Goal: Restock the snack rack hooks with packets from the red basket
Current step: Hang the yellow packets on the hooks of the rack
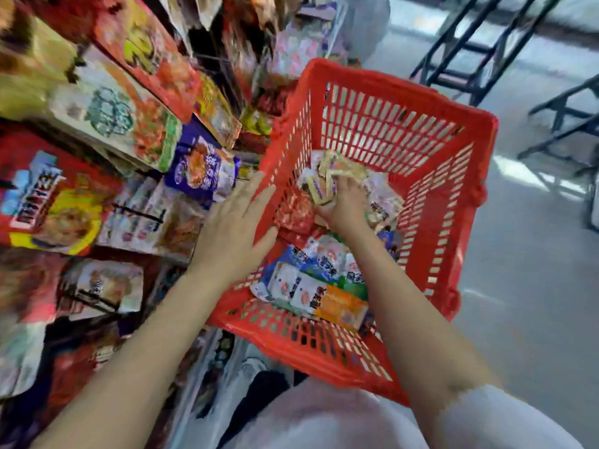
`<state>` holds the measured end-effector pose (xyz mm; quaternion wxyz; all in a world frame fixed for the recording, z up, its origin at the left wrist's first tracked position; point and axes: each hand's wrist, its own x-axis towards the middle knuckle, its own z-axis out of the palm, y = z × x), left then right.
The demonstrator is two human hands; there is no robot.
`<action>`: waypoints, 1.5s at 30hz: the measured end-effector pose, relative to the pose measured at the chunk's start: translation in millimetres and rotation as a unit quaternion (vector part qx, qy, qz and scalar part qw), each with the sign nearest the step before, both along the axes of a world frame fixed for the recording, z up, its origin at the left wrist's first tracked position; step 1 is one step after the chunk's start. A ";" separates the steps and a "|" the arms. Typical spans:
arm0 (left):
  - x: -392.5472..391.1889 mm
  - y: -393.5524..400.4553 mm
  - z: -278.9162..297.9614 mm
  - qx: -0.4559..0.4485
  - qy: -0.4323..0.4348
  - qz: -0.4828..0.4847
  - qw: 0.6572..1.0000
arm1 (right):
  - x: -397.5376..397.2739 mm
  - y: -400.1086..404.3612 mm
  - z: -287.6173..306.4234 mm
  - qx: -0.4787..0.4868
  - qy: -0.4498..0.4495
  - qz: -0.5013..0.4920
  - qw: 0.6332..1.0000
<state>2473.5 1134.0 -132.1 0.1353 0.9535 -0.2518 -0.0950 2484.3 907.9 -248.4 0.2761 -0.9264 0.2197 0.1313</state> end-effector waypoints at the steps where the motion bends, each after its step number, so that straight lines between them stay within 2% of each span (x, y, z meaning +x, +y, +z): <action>1: 2.5 -1.0 -0.7 -0.002 -0.014 -0.014 1.000 | 2.4 -1.2 -8.2 -0.001 0.012 -0.030 0.999; 2: 4.7 -2.0 -1.8 0.000 -0.021 -0.013 1.000 | 1.4 0.2 -15.2 0.010 0.041 -0.048 0.998; 4: 9.6 -6.3 -3.1 0.002 -0.021 -0.016 1.000 | -5.8 7.9 -23.3 0.005 0.082 -0.015 0.996; 7: 17.6 -10.7 -5.8 -0.009 -0.007 -0.013 1.000 | -10.8 10.2 -27.8 0.002 0.042 0.029 0.999; 9: 21.2 -11.6 -5.7 -0.011 0.000 -0.024 1.000 | -7.5 -0.7 -24.2 0.010 -0.001 -0.034 0.999; 11: 20.1 -12.0 -6.6 -0.010 0.009 -0.034 0.999 | -4.6 -21.5 -26.1 0.001 0.006 -0.135 0.991; 13: 19.7 -12.6 -8.0 -0.020 0.013 -0.036 0.999 | -4.9 -39.7 -28.8 0.018 0.082 -0.197 0.977; 15: 20.7 -13.5 -9.6 -0.021 0.024 -0.027 0.999 | -7.3 -44.0 -29.9 0.052 0.155 -0.200 0.966; 16: 21.1 -13.5 -9.4 -0.022 0.023 -0.026 0.999 | -7.4 -41.6 -28.3 0.052 0.162 -0.189 0.967; 20: 20.5 -13.3 -9.8 -0.032 0.022 -0.017 0.999 | -5.1 -33.0 -37.9 0.056 0.078 -0.142 0.985; 23: 20.6 -14.4 -9.8 -0.034 0.021 -0.016 0.999 | -7.8 -33.9 -41.6 0.070 -0.001 -0.164 0.984; 25: 20.6 -14.1 -10.1 -0.036 0.025 -0.013 0.999 | -9.0 -37.1 -40.5 0.101 -0.017 -0.262 0.960; 27: 20.9 -13.8 -11.1 -0.040 0.026 -0.011 0.999 | -6.5 -39.6 -41.0 0.130 0.018 -0.337 0.932; 29: 21.2 -13.3 -12.3 -0.043 0.022 -0.014 0.999 | 2.3 -40.2 -40.3 0.162 0.023 -0.349 0.923; 32: 21.4 -12.3 -14.5 -0.049 0.016 -0.016 0.999 | 20.3 -39.3 -41.3 0.257 -0.001 -0.396 0.881; 36: 21.9 -10.8 -17.0 -0.055 0.018 -0.017 0.998 | 30.1 -37.5 -42.0 0.320 -0.017 -0.441 0.838; 39: 21.5 -10.8 -16.4 -0.060 0.019 -0.017 0.998 | 28.0 -32.7 -39.3 0.349 -0.063 -0.425 0.833; 44: 20.5 -11.7 -14.5 -0.066 0.013 -0.016 0.998 | 36.7 -19.9 -41.1 0.335 -0.124 -0.382 0.852; 45: 20.2 -11.8 -14.3 -0.067 0.012 -0.016 0.998 | 40.2 -18.9 -39.6 0.349 -0.130 -0.390 0.842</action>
